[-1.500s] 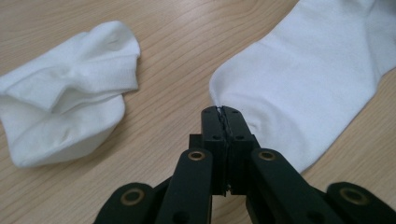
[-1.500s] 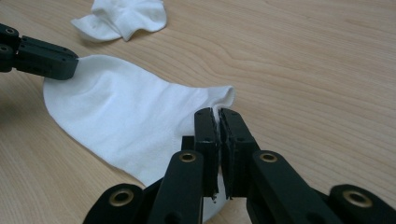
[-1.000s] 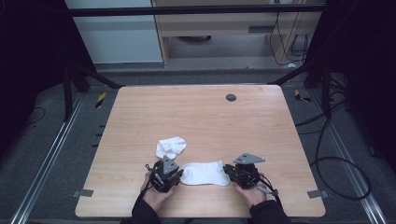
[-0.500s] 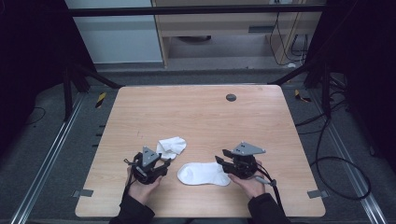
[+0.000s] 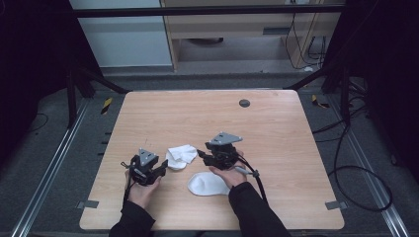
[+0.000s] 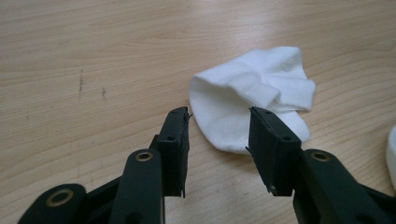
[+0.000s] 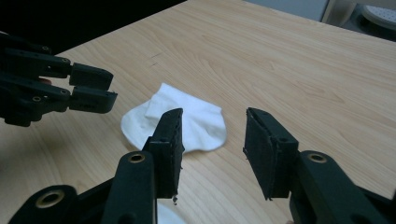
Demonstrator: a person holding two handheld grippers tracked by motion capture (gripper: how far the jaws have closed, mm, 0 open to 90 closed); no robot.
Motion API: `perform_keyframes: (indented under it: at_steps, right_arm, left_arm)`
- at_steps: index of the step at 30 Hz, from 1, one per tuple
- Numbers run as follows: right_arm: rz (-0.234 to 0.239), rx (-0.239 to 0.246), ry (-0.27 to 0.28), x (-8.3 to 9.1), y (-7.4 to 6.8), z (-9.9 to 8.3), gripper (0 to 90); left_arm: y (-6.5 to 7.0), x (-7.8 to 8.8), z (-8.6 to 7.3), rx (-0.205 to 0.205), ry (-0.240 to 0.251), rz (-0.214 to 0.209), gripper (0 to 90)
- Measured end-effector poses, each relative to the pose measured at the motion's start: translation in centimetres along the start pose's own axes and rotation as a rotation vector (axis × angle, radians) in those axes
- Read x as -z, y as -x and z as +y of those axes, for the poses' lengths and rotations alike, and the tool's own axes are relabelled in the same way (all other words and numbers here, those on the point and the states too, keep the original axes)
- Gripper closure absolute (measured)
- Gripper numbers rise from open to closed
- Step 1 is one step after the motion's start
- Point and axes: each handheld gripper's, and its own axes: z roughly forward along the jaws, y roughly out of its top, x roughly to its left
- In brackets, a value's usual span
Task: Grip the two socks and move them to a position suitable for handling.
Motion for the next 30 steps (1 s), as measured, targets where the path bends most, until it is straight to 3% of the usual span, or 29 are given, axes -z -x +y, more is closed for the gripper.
perform_keyframes:
  at_steps: [7,15,24,30]
  right_arm:
    - [0.009,0.034,-0.057,-3.9,-1.4,-0.3,59.8]
    - [0.008,0.057,-0.131,-6.9,-1.8,-1.3,62.8]
    - [0.014,0.056,-0.196,-8.5,-1.9,-2.4,68.0]
    - [0.029,0.034,-0.224,-8.5,-2.0,-2.4,82.8]
  left_arm:
    - [0.9,-0.5,-0.1,-0.016,-0.005,-0.011,56.4]
    - [1.9,-1.1,-0.3,-0.042,-0.020,-0.021,56.0]
    - [2.2,-1.7,-0.6,-0.058,-0.060,-0.027,60.4]
    - [2.3,-1.7,-0.7,-0.055,-0.059,-0.031,60.7]
